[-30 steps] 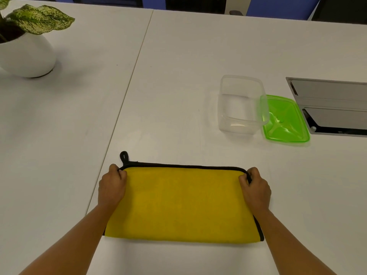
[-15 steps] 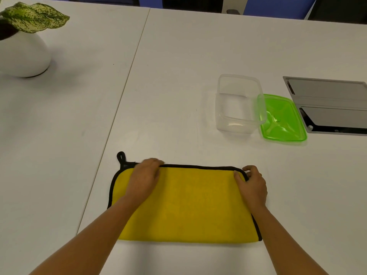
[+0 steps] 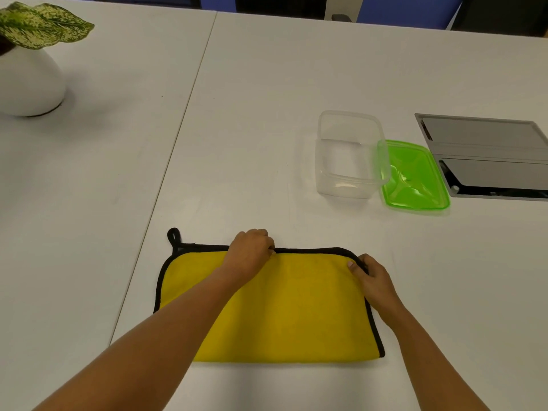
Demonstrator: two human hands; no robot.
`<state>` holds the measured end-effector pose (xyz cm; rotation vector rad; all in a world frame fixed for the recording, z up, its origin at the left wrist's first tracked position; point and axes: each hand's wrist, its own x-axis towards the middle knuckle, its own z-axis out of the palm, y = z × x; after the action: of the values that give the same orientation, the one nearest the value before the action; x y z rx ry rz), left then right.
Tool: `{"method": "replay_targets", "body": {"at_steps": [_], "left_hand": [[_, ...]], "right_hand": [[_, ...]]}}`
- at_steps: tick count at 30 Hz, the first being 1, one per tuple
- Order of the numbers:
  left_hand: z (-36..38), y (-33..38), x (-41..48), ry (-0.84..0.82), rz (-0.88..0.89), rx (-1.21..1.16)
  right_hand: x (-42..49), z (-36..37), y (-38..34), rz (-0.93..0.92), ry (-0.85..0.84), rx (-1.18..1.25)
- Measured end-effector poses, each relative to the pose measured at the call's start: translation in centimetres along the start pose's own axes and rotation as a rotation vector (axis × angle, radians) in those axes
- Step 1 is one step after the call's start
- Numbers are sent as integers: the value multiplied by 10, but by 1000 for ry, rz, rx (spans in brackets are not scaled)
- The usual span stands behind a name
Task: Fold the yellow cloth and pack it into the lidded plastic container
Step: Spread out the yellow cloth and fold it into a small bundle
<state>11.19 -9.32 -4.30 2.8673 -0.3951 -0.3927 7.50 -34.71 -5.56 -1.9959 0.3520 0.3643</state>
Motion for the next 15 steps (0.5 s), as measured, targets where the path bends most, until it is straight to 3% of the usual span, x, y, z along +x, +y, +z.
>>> {"method": "replay_targets", "body": {"at_steps": [9,12,15], "left_hand": [[-24,-42,-12,-173,-82,18],[-37,-77,-28,-225,-209,-16],[-42,-112,-51,-198,-382,-207]], "right_hand": [[-10,-7,3,-53,58,57],[-15,-10,8,-23,33,29],[-18,-14,11,-13,58,-7]]}}
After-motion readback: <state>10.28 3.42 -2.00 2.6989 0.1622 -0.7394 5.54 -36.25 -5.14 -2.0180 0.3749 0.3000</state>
